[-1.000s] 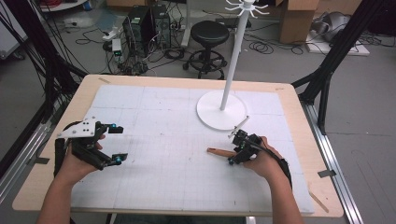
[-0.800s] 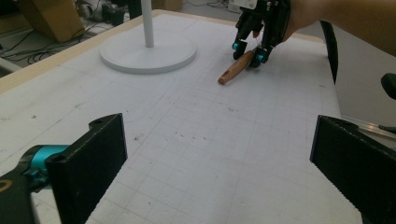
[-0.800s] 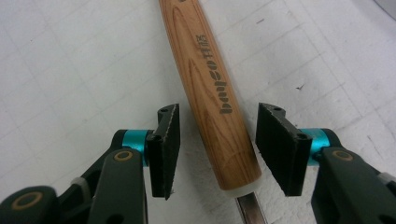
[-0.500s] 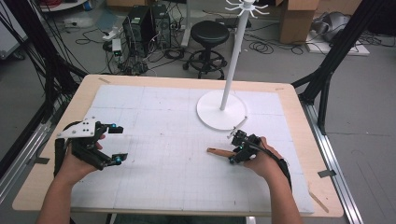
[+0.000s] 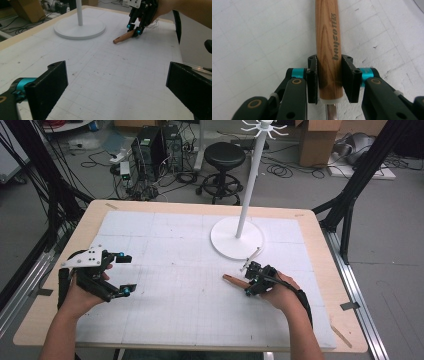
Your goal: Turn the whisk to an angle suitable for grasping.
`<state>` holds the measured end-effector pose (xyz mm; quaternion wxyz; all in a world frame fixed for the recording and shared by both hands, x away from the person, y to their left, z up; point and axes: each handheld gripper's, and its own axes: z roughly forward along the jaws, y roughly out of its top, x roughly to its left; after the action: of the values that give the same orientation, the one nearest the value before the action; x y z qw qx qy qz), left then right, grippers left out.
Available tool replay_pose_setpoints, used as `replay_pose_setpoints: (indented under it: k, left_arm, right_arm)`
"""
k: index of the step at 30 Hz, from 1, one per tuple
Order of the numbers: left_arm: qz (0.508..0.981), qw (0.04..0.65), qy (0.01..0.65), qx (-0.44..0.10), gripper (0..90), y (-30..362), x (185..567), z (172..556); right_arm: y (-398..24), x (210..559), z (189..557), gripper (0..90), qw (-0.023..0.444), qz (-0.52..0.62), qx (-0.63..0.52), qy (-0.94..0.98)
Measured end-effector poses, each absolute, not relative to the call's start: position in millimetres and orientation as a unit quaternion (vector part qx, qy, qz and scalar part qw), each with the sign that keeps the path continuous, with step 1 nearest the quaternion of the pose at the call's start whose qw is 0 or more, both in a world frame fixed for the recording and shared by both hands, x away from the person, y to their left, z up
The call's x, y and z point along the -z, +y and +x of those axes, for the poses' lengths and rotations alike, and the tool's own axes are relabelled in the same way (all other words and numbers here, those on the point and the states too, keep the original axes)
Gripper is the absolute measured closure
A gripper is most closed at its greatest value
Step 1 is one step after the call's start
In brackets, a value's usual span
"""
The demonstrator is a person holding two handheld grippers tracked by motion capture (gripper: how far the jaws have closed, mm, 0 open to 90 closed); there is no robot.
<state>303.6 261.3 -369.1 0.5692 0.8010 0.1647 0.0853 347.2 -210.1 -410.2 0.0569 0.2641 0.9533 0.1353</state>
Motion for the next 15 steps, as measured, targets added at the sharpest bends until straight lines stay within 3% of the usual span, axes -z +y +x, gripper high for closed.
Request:
replay_pose_setpoints:
  k: [7,15]
  left_arm:
    - [0.801,0.569,0.165,-0.086,4.4,261,369,304]
    - [0.803,0.566,0.164,-0.086,4.4,261,369,304]
  right_arm:
    - [-211,405,346,69.9,0.067,0.268,-0.151,0.949]
    - [-227,374,340,69.9,0.091,0.276,-0.253,0.923]
